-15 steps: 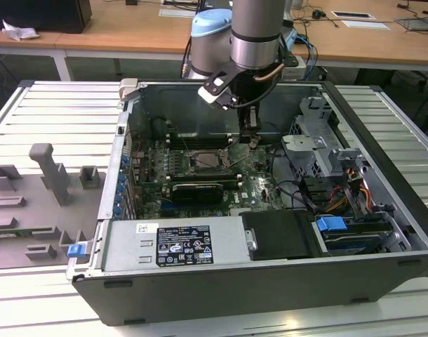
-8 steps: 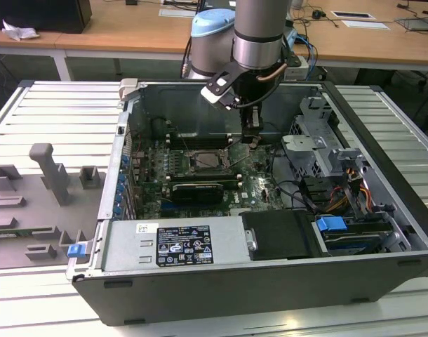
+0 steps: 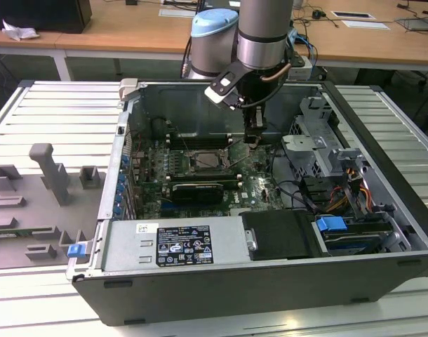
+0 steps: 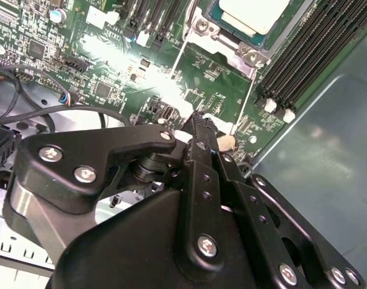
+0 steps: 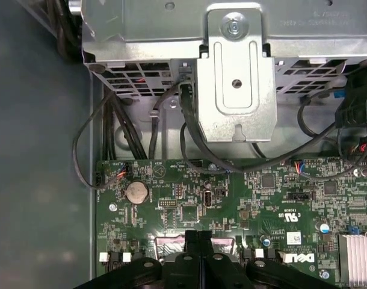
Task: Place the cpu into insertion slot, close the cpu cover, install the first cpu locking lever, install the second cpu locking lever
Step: 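Close the cpu cover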
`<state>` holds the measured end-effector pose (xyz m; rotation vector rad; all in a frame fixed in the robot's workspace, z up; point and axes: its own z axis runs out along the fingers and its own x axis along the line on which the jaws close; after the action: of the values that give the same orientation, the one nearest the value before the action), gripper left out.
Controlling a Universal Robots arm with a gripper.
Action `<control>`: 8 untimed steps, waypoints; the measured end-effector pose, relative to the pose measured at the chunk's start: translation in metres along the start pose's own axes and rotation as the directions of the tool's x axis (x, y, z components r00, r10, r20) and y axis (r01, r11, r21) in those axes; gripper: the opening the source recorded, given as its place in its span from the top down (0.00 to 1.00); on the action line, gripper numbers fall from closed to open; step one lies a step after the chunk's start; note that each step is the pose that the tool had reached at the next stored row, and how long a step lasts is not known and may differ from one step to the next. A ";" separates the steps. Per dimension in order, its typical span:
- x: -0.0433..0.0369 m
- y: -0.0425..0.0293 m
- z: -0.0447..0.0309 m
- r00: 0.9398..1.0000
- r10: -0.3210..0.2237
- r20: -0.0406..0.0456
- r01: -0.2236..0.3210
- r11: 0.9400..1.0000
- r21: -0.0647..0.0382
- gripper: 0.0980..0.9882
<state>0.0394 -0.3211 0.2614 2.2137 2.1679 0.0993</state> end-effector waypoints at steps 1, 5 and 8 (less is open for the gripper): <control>0.0000 0.0006 0.0000 1.000 0.000 0.000 0.000 1.000 0.000 0.99; 0.0000 0.0029 0.0002 1.000 0.000 0.000 0.000 1.000 0.000 0.99; 0.0001 0.0052 0.0004 1.000 0.000 0.000 0.000 1.000 0.000 0.99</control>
<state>0.0447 -0.3211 0.2615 2.2137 2.1679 0.0992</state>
